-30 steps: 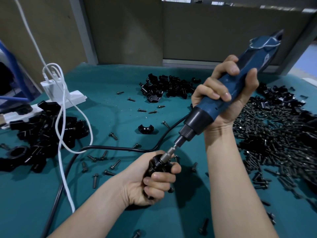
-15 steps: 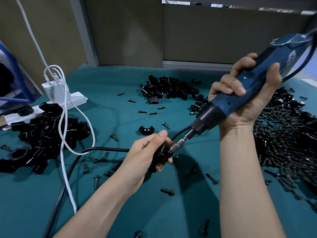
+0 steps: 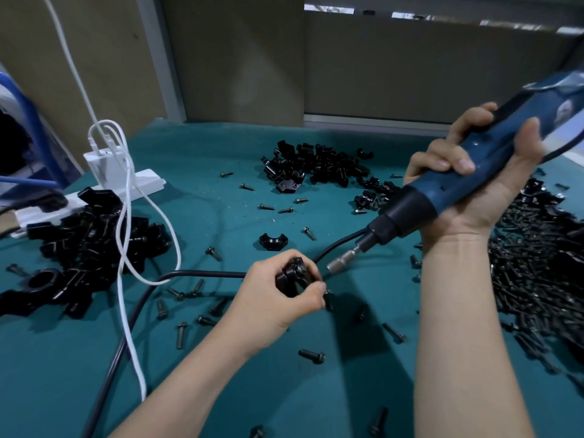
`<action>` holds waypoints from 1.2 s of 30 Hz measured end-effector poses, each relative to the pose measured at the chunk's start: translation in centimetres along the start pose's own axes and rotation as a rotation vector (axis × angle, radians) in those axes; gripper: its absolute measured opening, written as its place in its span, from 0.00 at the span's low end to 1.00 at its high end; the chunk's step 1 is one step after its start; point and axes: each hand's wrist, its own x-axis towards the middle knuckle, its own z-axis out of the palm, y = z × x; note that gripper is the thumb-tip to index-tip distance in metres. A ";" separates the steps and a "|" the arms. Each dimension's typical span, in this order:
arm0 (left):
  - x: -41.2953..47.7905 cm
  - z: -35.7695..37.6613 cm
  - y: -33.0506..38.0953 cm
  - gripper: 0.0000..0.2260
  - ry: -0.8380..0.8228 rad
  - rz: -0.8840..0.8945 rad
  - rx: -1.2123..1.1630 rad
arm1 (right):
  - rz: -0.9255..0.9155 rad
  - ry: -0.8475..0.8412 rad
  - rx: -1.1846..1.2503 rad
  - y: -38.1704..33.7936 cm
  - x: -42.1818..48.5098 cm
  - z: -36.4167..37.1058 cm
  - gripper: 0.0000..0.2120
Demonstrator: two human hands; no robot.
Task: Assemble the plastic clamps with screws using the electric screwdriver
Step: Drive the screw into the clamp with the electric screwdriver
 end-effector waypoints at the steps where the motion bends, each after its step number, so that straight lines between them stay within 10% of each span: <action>1: 0.0 0.1 -0.1 0.04 0.013 0.003 0.062 | -0.022 0.028 -0.039 -0.1 0.0 0.1 0.12; 36: -0.1 -0.1 0.1 0.16 0.205 0.044 0.215 | -0.002 0.087 -0.234 4.2 0.3 0.5 0.06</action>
